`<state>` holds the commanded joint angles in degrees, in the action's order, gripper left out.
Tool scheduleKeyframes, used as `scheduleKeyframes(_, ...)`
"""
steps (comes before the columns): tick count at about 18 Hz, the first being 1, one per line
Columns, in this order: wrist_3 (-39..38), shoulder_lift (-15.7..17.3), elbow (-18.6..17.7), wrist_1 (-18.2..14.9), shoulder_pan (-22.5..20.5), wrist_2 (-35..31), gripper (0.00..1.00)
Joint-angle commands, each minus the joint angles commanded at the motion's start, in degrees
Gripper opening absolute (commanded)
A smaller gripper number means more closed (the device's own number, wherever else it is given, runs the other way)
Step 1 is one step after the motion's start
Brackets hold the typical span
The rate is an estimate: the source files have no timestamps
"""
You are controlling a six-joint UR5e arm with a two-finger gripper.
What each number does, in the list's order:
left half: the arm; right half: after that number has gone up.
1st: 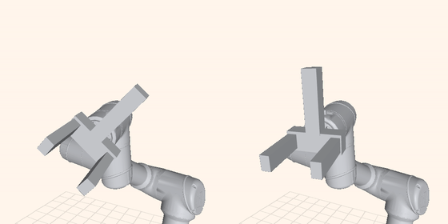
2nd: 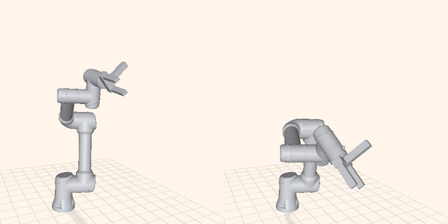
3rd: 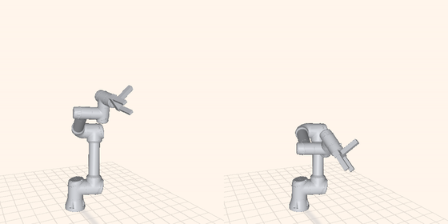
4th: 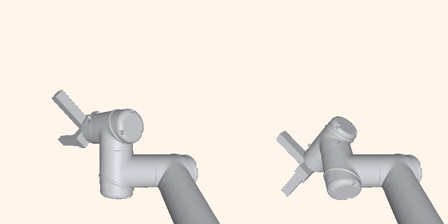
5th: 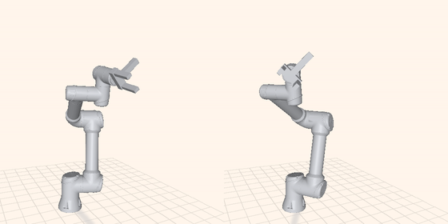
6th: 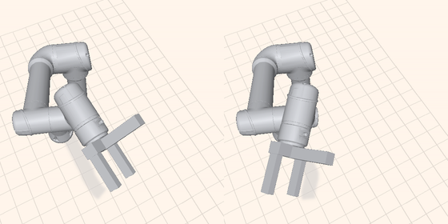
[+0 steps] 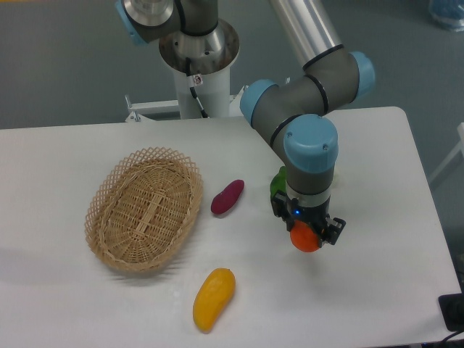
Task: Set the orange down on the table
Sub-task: 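Carry the orange toward the yellow mango and lower it to the table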
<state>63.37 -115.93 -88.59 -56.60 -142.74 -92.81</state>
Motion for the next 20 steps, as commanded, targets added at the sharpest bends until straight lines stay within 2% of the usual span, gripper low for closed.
scheduleKeyframes(4,-0.35,-0.87,-0.35,0.17,0.79,-1.14,0.73)
scheduleKeyframes(7,-5.53,-3.07,0.26,0.62,3.86,-4.48,0.73)
scheduleKeyframes(15,-10.28,-4.22,0.00,3.25,6.41,-4.83,0.73)
scheduleKeyframes(20,-12.11,-5.18,-0.53,3.60,8.35,-5.45,0.76)
